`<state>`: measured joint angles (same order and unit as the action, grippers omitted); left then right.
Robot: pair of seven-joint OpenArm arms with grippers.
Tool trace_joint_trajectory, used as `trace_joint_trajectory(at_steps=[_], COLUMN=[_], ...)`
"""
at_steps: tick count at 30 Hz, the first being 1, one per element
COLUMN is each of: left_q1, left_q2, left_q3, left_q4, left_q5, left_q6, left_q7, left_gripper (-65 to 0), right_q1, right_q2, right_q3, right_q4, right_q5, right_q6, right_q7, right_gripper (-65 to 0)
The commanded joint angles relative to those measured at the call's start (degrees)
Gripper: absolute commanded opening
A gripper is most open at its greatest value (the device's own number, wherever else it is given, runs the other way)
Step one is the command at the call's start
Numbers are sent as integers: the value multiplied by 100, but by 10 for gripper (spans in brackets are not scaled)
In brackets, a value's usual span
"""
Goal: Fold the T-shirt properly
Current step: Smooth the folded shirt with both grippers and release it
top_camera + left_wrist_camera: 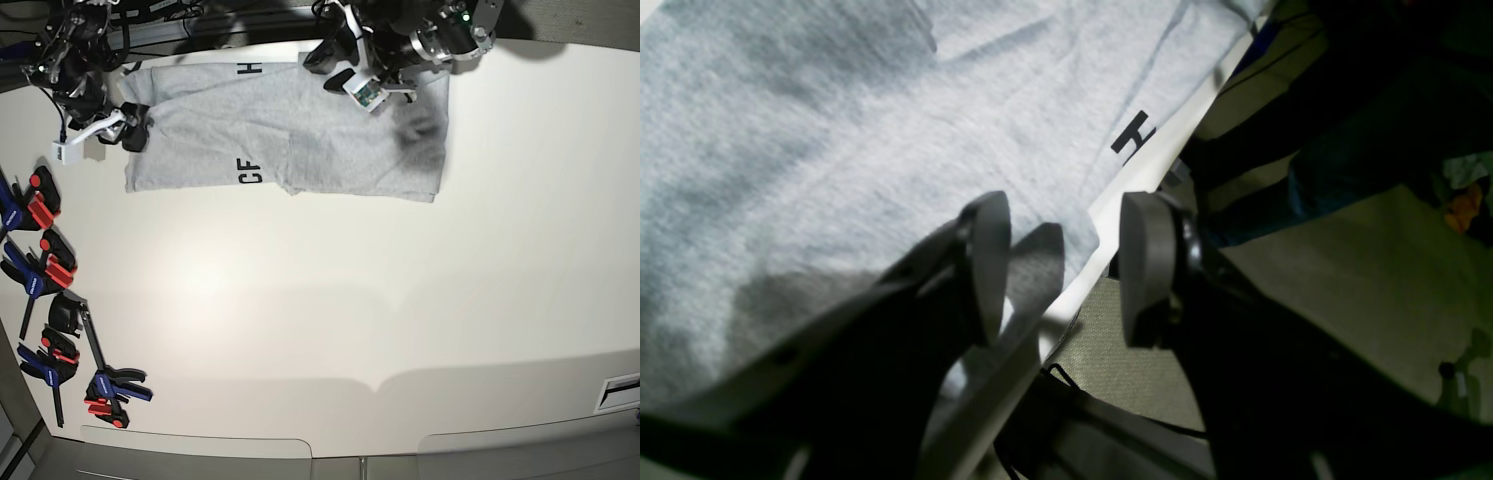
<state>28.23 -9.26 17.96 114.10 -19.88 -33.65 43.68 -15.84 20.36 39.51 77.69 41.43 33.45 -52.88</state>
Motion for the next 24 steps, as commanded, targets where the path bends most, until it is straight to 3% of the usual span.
trace_joint_trajectory(at_steps=[1, 9, 16, 18, 24], left_q1=[2, 4, 2, 4, 4], left_q2=[20, 17, 20, 17, 20], left_q3=[9, 9, 9, 9, 9], left_q4=[101, 101, 101, 101, 101], left_q5=[-120, -118, -118, -118, -120], left_q6=[-57, 114, 114, 116, 114], left_q7=[-131, -131, -133, -131, -133], left_gripper=[-400, -400, -400, -400, -400], right_q1=[-4, -4, -4, -4, 9], right_q2=[55, 46, 44, 44, 44], right_q3=[-9, -9, -9, -9, -9], right_q4=[-76, -295, -297, -295, -295], right_q5=[-22, 874, 1001, 1001, 1001], right_q6=[-11, 282, 282, 282, 282], right_q7=[-223, -826, -935, -933, -778], right_gripper=[-275, -275, -286, -336, -582])
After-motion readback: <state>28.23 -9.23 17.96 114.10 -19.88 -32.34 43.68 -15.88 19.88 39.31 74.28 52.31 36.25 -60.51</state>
